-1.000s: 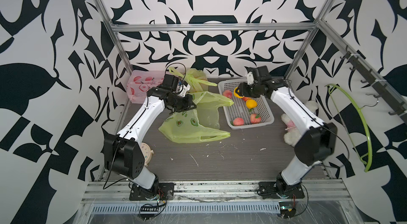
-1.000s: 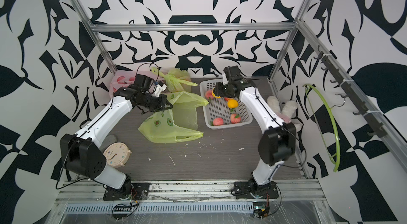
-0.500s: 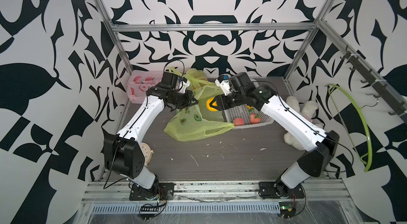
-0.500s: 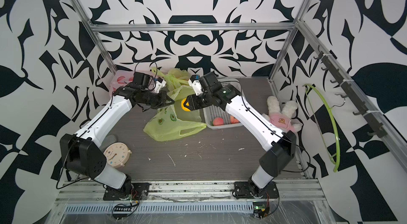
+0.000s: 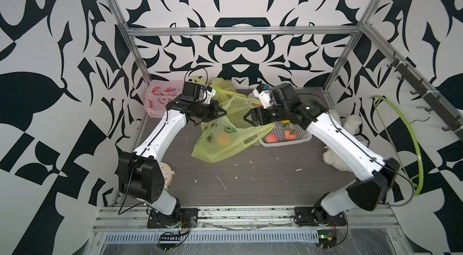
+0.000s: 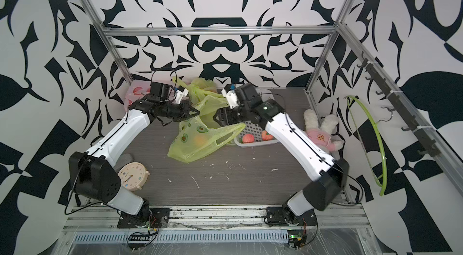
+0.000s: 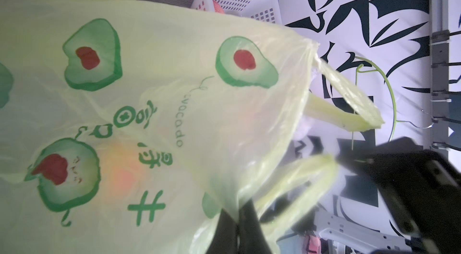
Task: Place the peach into a plastic bag & tie a knot
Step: Place the peach in the plastic bag, then pick up the peach from the basket.
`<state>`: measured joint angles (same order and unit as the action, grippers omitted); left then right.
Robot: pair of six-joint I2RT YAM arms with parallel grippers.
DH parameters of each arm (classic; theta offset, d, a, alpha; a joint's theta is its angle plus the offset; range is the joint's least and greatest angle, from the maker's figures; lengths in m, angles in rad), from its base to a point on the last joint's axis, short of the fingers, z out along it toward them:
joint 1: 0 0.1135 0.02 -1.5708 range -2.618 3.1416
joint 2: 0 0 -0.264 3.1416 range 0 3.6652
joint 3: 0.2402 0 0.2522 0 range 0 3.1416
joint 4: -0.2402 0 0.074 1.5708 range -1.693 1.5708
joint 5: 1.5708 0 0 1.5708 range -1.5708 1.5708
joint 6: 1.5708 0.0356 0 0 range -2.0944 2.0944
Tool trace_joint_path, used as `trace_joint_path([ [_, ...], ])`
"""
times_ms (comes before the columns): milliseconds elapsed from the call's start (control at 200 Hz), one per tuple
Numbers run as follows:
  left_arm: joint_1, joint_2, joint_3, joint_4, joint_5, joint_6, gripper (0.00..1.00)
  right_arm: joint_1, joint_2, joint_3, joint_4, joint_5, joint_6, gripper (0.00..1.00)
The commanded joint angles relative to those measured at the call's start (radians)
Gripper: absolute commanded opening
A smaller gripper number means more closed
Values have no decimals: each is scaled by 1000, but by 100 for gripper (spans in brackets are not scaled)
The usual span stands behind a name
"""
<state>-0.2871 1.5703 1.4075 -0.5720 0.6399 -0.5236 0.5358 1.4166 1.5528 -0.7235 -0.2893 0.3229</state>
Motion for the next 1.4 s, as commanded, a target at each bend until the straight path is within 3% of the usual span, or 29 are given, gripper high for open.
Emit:
trace_joint_path([
  [0,28,9,-32,48,28,-5,0,-157,-139,-98,26,21,37,76],
  [95,42,9,-42,60,40,-7,0,-301,-181,-189,16,-23,67,78],
  [170,44,5,-45,57,43,0,0,-336,-144,-230,-18,-6,65,78],
  [420,43,-12,-65,50,50,11,0,-328,73,-324,32,-27,42,80],
  [835,44,-26,-86,46,41,23,0,-236,355,-247,14,-2,-2,76],
  [985,45,-28,-81,42,44,26,0,-215,409,-234,-4,7,-11,70],
  [1120,45,-30,-76,35,44,32,0,-214,409,-235,0,1,-16,56],
  [1235,45,-25,-73,30,43,37,0,-215,353,-233,-4,4,-10,37],
  [1395,45,-22,-73,30,44,37,0,-214,200,-204,-42,36,9,30],
])
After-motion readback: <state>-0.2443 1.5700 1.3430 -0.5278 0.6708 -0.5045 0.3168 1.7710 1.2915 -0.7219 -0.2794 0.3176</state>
